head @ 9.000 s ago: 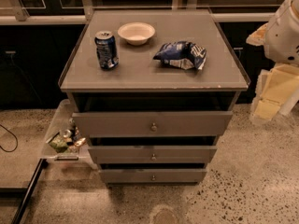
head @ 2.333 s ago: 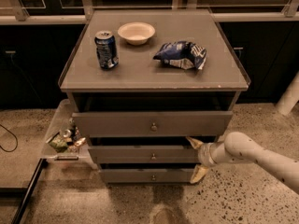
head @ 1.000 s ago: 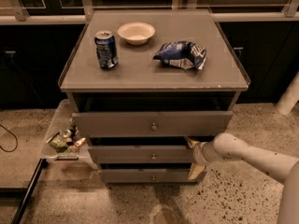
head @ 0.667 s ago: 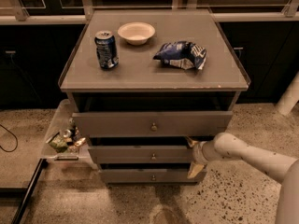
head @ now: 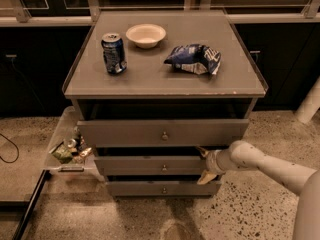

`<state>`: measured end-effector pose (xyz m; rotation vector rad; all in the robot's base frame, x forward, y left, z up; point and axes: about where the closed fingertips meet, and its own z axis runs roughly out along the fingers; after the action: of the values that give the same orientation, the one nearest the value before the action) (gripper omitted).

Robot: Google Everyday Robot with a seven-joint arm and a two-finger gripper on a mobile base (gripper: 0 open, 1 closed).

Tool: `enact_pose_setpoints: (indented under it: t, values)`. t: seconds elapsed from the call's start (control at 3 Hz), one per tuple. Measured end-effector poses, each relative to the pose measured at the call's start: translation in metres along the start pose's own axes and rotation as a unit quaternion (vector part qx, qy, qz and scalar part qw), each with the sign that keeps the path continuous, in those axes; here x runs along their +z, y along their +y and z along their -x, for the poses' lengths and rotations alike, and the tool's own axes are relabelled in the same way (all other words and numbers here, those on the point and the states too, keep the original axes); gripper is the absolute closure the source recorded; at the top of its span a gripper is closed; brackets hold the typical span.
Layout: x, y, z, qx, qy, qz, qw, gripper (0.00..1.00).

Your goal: Open middle drawer

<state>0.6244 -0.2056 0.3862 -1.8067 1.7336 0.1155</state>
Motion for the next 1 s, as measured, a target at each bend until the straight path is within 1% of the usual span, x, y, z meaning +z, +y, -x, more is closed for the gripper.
enact_pose_setpoints:
  t: [0.67, 1.0]
  values:
    - [-0.0031, -0.0022, 0.0019, 0.000, -0.001, 0.001, 1.0000, 0.66]
    - [-0.0055, -0.0055, 0.0033, 0.000, -0.001, 0.001, 1.0000, 0.62]
